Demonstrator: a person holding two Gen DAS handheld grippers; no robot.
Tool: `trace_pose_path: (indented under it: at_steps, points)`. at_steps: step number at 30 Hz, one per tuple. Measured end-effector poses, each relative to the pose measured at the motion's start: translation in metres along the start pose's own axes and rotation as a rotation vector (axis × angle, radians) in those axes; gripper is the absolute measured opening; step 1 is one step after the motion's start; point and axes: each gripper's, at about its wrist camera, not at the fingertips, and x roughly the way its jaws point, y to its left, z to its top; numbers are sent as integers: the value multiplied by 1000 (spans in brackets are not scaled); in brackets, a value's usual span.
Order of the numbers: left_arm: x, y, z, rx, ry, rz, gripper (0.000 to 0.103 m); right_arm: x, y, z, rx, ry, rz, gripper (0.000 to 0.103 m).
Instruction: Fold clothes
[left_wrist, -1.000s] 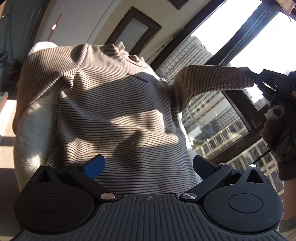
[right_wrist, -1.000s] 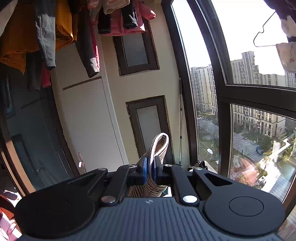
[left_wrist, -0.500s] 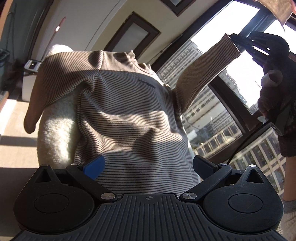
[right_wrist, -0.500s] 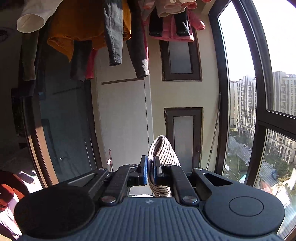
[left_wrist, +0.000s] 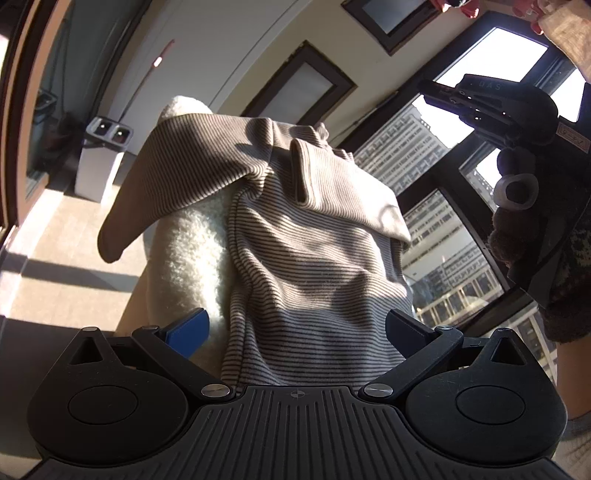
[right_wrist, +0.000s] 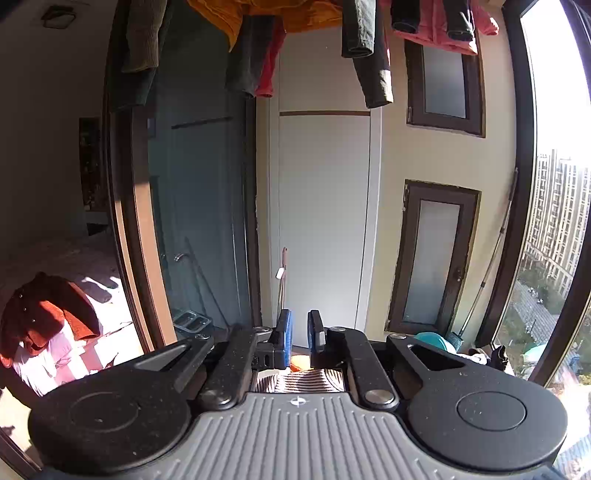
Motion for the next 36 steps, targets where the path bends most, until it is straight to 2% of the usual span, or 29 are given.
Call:
trace_pose_path:
  at_steps: [2, 3, 4, 6, 9, 11, 13, 14, 15, 16, 18, 19, 20, 22, 24, 25, 27, 28, 30, 32, 33, 36]
  points:
    - [7, 5, 3, 13, -49, -23, 103, 0, -6, -15, 47, 35, -5, 14]
    - [10, 6, 5, 26, -75, -31, 103, -4, -11, -24, 69, 40, -11, 20]
    - [16, 5, 8, 48, -106, -32, 103, -10, -14, -32, 71, 37, -24, 32]
    - [27, -2, 17, 94, -155, -45, 103, -25, -18, -51, 50, 19, -61, 49]
    - [46, -14, 33, 160, -206, -92, 103, -48, -25, -86, 7, -13, -125, 54]
    - [66, -23, 51, 172, -188, -105, 103, -61, -34, -109, 24, -24, -148, 59]
    - [85, -28, 63, 164, -177, -80, 100, -73, -45, -131, 64, -32, -166, 61]
    - [94, -31, 68, 161, -174, -56, 88, -80, -52, -141, 86, -36, -176, 61]
    - [103, -34, 72, 165, -161, -31, 65, -85, -58, -149, 103, -39, -181, 63]
    - [112, -36, 74, 163, -155, -6, 62, -90, -63, -156, 117, -41, -186, 66]
    - [129, -39, 78, 153, -150, 42, 79, -99, -77, -170, 133, -39, -205, 71]
    - [136, -39, 79, 147, -158, 64, 83, -102, -82, -175, 133, -37, -213, 71]
    - [142, -40, 80, 145, -166, 80, 85, -104, -88, -178, 137, -39, -217, 71]
    - [150, -45, 81, 148, -178, 94, 84, -108, -101, -184, 151, -46, -218, 76]
    - [157, -55, 81, 199, -173, 95, 57, -112, -115, -190, 174, -53, -214, 79]
    - [161, -59, 82, 220, -170, 110, 53, -112, -122, -193, 196, -55, -206, 79]
    - [165, -64, 86, 240, -166, 125, 28, -111, -136, -199, 237, -60, -189, 79]
    - [162, -67, 89, 244, -176, 121, 24, -110, -144, -202, 257, -62, -185, 79]
    - [148, -82, 95, 284, -249, 139, 22, -108, -157, -206, 299, -61, -173, 79]
    - [138, -100, 102, 364, -328, 198, 20, -107, -171, -210, 341, -59, -159, 80]
    - [136, -106, 107, 395, -343, 221, 15, -106, -176, -212, 361, -57, -149, 80]
    - [145, -100, 119, 382, -289, 297, 13, -100, -189, -212, 404, -58, -118, 80]
